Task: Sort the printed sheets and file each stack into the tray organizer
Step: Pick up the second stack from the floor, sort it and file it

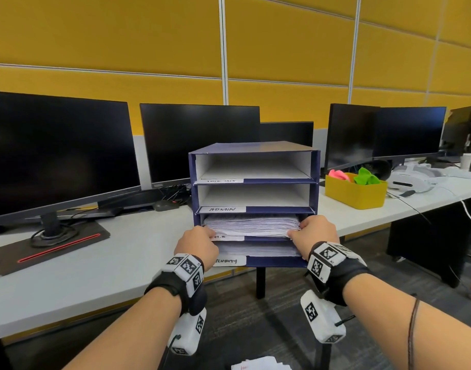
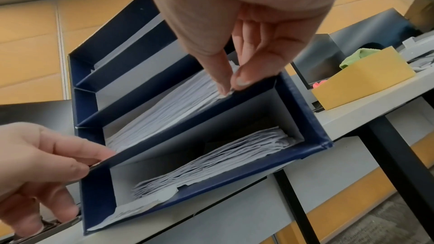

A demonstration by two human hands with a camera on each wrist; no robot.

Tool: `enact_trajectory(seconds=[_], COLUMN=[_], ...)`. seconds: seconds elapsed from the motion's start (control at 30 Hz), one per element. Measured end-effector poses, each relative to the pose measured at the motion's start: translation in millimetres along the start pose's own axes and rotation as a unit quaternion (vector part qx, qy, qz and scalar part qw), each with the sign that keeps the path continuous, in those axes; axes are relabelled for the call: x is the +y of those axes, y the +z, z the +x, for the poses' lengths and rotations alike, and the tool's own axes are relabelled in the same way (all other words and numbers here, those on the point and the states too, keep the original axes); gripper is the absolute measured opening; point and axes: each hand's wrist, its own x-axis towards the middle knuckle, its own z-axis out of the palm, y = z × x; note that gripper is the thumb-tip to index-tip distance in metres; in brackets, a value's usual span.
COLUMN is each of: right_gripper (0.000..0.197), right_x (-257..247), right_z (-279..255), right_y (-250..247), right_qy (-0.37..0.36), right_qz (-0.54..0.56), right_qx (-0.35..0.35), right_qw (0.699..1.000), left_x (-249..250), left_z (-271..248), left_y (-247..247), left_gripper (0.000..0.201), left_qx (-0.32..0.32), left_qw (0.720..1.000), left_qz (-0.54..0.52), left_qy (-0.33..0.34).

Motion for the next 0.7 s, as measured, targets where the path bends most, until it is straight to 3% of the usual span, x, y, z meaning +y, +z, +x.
enact_trajectory(seconds=[0.4, 0.7], right_gripper=[0.021, 0.024], right_x=[1.0, -5.0], right_z=[9.4, 0.3], right_y=[10.2, 5.4], right_qy=[-0.016, -0.031], right_qz=[-0.091, -0.112], right_qx=[-0.029, -0.071], right_qw=[0.995, 0.991], left_x=[1.2, 1.4], left_z=[7.5, 2.5], left_y=[4.6, 5.6], left_gripper=[0.059, 0.055], left_qx=[-0.044, 0.018], left_qw=[0.999, 0.999], left_qz=[-0.015, -0.05], left_qy=[0.0, -0.003])
